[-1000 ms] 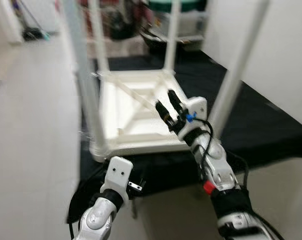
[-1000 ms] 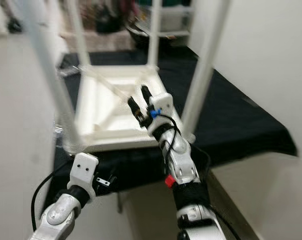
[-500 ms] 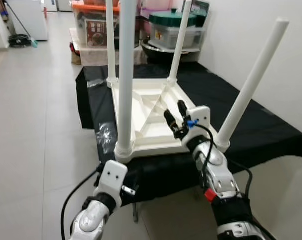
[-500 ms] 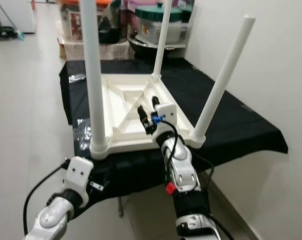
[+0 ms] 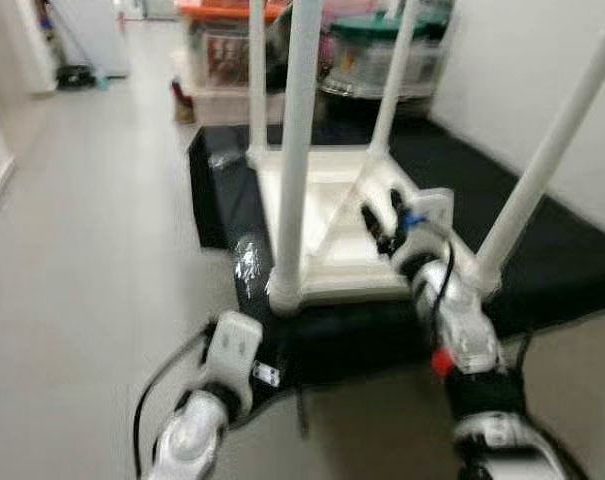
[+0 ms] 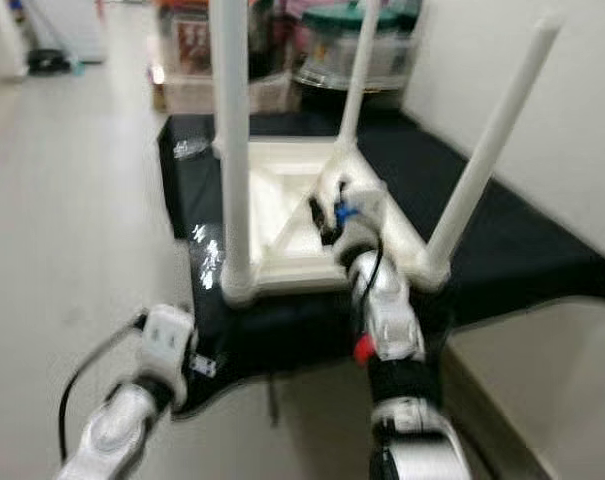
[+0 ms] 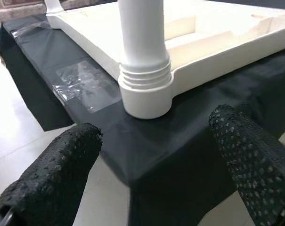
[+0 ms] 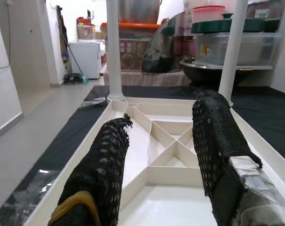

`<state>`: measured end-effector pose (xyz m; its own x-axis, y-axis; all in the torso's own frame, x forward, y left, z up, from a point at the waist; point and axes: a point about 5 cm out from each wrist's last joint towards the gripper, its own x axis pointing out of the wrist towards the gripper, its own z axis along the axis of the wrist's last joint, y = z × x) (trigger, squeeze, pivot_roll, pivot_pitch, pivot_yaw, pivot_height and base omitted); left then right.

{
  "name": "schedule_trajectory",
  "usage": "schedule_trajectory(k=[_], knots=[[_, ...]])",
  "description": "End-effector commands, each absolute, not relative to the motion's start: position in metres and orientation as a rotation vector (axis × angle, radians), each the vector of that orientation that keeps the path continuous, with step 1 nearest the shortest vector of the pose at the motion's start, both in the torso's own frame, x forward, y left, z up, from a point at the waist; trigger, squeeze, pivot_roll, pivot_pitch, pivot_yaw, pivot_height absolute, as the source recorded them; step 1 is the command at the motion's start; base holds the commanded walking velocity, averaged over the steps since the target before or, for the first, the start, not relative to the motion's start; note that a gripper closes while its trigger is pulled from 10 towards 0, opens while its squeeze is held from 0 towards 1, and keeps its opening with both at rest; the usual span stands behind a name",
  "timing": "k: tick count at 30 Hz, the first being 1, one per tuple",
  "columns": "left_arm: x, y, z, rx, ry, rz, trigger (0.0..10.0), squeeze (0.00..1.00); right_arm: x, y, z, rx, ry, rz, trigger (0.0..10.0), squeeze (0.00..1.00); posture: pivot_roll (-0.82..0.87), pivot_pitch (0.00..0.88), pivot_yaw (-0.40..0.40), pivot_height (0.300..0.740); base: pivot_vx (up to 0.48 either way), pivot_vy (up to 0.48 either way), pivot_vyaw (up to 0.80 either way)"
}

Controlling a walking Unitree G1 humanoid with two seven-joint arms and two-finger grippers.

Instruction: Building children table

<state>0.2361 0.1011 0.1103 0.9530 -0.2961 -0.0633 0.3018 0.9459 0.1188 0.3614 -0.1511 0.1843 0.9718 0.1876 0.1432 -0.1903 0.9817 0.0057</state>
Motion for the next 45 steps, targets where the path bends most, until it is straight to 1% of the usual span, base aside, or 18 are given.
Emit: schedule_trajectory(k=[1,8,11,13,14,15,17,18,19,21,23,24,25,31,32,38,43,45], knots=[[0.236,0.103,0.108,0.140,0.055,-0.306,10.0,0.00,0.361,-0.154,0.182,0.019,-0.129,0.171,10.0,0.00,0.05,0.021,-0.079,0.740,0.000,0.000,0.00],[0.237,0.103,0.109,0.144,0.052,-0.307,10.0,0.00,0.363,-0.155,0.183,0.021,-0.120,0.160,10.0,0.00,0.05,0.039,-0.080,0.740,0.000,0.000,0.00],[0.237,0.102,0.110,0.144,0.050,-0.306,10.0,0.00,0.365,-0.157,0.182,0.044,-0.098,0.211,10.0,0.00,0.05,0.041,-0.082,0.740,0.000,0.000,0.00],[0.236,0.101,0.110,0.142,0.048,-0.305,10.0,0.00,0.368,-0.164,0.182,0.040,-0.074,0.272,10.0,0.00,0.05,0.045,-0.083,0.740,0.000,0.000,0.00],[0.236,0.101,0.111,0.138,0.044,-0.307,10.0,0.00,0.369,-0.165,0.183,0.100,-0.045,0.375,10.0,0.00,0.05,0.044,-0.083,0.740,0.000,0.000,0.00],[0.236,0.101,0.111,0.138,0.044,-0.307,10.0,0.00,0.369,-0.165,0.183,0.100,-0.045,0.375,10.0,0.00,0.05,0.044,-0.083,0.740,0.000,0.000,0.00],[0.236,0.100,0.112,0.133,0.043,-0.310,10.0,0.00,0.367,-0.165,0.189,0.146,-0.010,0.594,10.0,0.00,0.05,0.049,-0.082,0.740,0.000,0.000,0.00],[0.236,0.100,0.112,0.133,0.043,-0.310,10.0,0.00,0.367,-0.165,0.189,0.146,-0.010,0.594,10.0,0.00,0.05,0.049,-0.082,0.740,0.000,0.000,0.00],[0.236,0.100,0.112,0.133,0.044,-0.312,10.0,0.00,0.365,-0.166,0.193,0.168,-0.007,0.693,10.0,0.00,0.05,0.046,-0.085,0.740,0.000,0.000,0.00],[0.236,0.100,0.112,0.133,0.044,-0.312,10.0,0.00,0.365,-0.166,0.193,0.168,-0.007,0.693,10.0,0.00,0.05,0.046,-0.085,0.740,0.000,0.000,0.00],[0.236,0.100,0.112,0.134,0.041,-0.313,10.0,0.00,0.366,-0.166,0.202,0.159,-0.012,0.805,10.0,0.00,0.06,0.050,-0.090,0.740,0.000,0.000,0.00],[0.236,0.100,0.112,0.134,0.041,-0.313,10.0,0.00,0.366,-0.166,0.202,0.159,-0.012,0.805,10.0,0.00,0.06,0.050,-0.090,0.740,0.000,0.000,0.00],[0.236,0.100,0.112,0.135,0.039,-0.313,10.0,0.00,0.370,-0.162,0.209,0.164,-0.023,0.842,10.0,1.00,0.06,0.050,-0.089,0.740,0.000,0.000,0.00],[0.236,0.100,0.113,0.135,0.034,-0.311,10.0,0.00,0.377,-0.142,0.224,0.154,-0.069,0.956,10.0,1.00,0.07,0.051,-0.095,0.740,0.000,0.000,0.00],[0.236,0.100,0.114,0.135,0.034,-0.309,10.0,0.00,0.380,-0.137,0.225,0.147,-0.075,0.943,10.0,0.00,0.07,0.052,-0.095,0.740,0.000,0.000,0.00],[0.235,0.100,0.113,0.137,0.040,-0.308,10.0,0.00,0.387,-0.132,0.226,0.206,-0.084,0.906,10.0,0.00,0.07,0.053,-0.098,0.740,0.000,0.000,0.00],[0.235,0.100,0.113,0.137,0.042,-0.309,10.0,0.00,0.390,-0.133,0.227,0.239,-0.093,0.870,10.0,0.00,0.07,0.057,-0.098,0.740,0.000,0.000,0.80],[0.236,0.100,0.113,0.137,0.040,-0.309,10.0,0.00,0.392,-0.132,0.227,0.271,-0.086,0.858,10.0,0.00,0.07,0.063,-0.095,0.740,0.000,0.000,0.00]])
